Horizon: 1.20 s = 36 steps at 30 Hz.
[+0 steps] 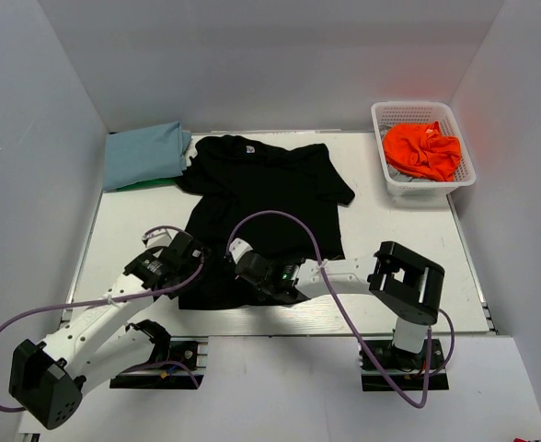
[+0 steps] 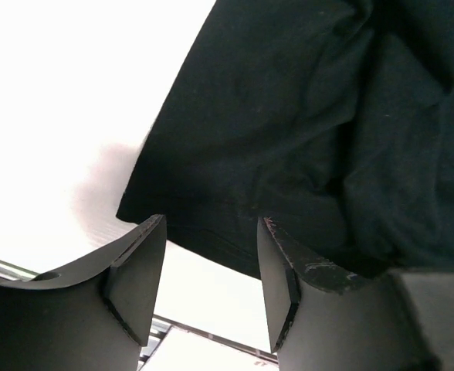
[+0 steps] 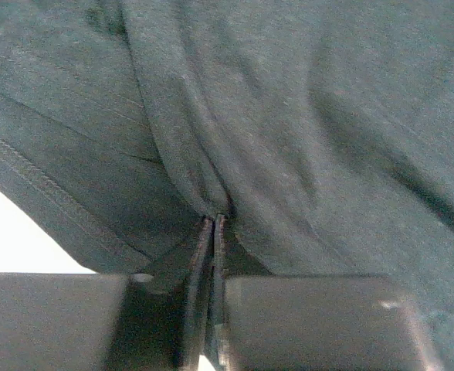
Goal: Fold and stack the t-shirts
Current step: Flatten out the tshirt
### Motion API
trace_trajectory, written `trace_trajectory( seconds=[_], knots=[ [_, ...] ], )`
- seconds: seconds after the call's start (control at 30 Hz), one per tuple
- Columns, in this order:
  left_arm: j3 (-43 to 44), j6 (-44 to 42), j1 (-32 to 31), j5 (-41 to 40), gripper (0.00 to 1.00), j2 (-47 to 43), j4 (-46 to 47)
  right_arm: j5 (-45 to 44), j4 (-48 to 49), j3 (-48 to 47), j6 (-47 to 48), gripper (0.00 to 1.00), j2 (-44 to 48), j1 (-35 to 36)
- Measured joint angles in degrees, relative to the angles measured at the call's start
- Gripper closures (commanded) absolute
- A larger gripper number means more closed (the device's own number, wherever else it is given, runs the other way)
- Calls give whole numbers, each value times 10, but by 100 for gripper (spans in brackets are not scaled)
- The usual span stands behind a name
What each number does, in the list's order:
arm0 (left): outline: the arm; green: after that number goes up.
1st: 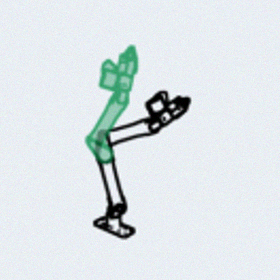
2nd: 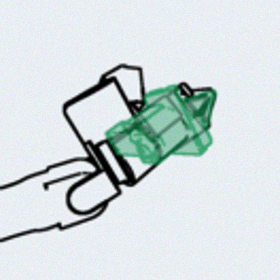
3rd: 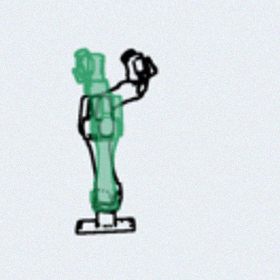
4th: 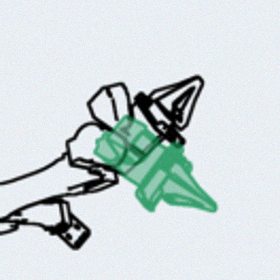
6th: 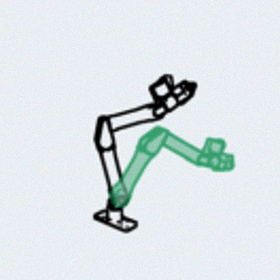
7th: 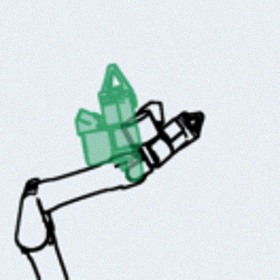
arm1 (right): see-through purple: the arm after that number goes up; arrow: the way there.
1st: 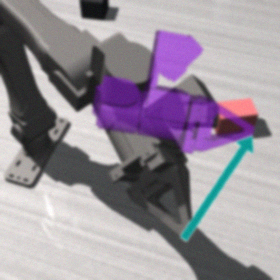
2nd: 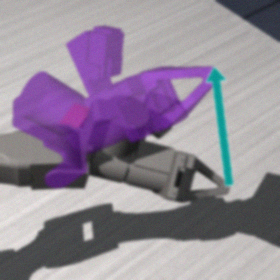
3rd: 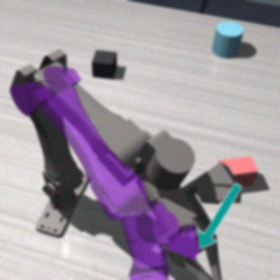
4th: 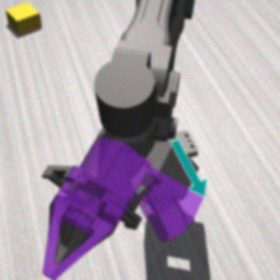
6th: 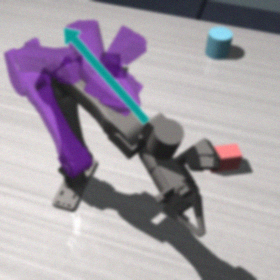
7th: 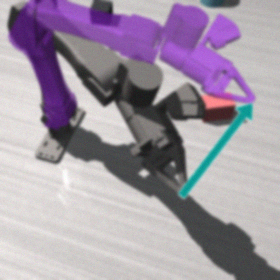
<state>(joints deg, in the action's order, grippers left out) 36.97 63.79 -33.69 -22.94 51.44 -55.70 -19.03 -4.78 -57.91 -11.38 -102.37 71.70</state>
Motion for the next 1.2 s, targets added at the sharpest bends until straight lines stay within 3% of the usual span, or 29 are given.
trace_trajectory(
  seconds=[0.03,0.4,0.67,1.0,1.1,1.13,1.2],
  knots=[
    [-2,1,0,0,40,1,0,-5,-3,0,-3,100,2,-1],
    [-6,-37,-1,7,43,46,45,1,-28,18,-34,100,128,-13],
    [-5,-144,-6,79,43,118,139,-30,-91,4,-82,100,122,-85],
    [12,-245,-19,172,35,170,227,-14,-117,-17,-88,99,70,-159],
    [19,-270,-29,197,34,177,248,-5,-118,-22,-87,70,50,-168],
    [22,-276,-33,203,34,178,251,-3,-117,-24,-87,49,47,-171],
    [26,-287,-40,214,34,180,255,0,-117,-28,-85,39,44,-178]
  ],
)
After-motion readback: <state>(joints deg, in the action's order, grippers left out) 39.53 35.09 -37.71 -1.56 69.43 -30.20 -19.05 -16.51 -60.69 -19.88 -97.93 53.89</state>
